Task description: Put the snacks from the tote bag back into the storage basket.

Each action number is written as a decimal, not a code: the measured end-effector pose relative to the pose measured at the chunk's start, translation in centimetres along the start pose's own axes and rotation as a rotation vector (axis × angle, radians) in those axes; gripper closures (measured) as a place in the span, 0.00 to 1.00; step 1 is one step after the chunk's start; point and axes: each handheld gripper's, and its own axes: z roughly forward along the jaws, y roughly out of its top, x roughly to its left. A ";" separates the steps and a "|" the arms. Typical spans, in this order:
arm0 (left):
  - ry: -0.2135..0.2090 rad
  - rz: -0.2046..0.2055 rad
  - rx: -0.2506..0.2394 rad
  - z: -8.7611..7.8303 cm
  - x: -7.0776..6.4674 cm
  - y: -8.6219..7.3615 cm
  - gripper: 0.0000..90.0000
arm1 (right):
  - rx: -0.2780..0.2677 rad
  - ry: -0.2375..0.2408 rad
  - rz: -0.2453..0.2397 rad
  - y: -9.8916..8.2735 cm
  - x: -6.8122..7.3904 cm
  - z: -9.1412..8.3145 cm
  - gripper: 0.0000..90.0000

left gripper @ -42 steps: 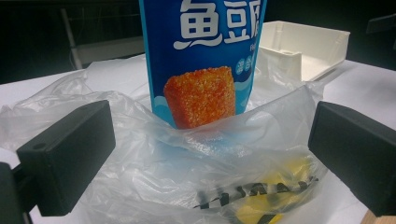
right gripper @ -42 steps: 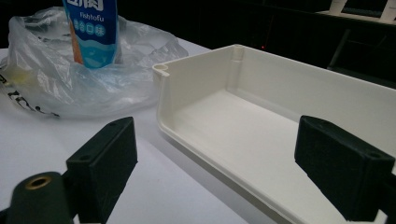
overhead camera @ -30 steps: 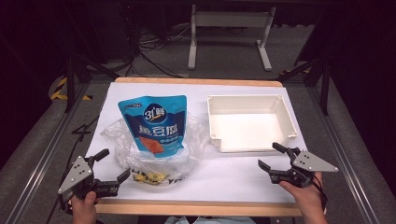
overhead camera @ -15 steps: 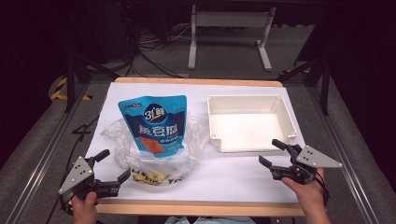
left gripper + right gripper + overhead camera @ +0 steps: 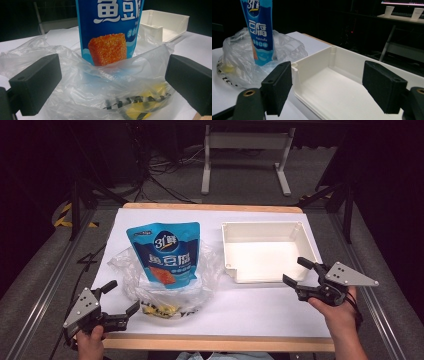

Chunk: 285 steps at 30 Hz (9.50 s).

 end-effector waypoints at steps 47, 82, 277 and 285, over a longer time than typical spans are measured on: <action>0.001 0.003 0.009 -0.1 0.0 0.1 0.01 | 0.018 0.359 -0.128 12.9 1.5 8.3 0.28; -0.004 0.016 0.002 -0.2 0.3 0.2 0.01 | 0.245 0.546 -0.346 22.1 5.6 17.8 0.32; -0.001 -0.016 0.013 0.1 0.5 -0.4 0.01 | 1.005 0.309 -0.516 26.4 -7.7 18.4 0.99; -0.001 -0.015 0.022 0.1 0.5 -0.4 0.01 | 0.998 0.318 -0.534 25.6 -8.7 18.9 0.99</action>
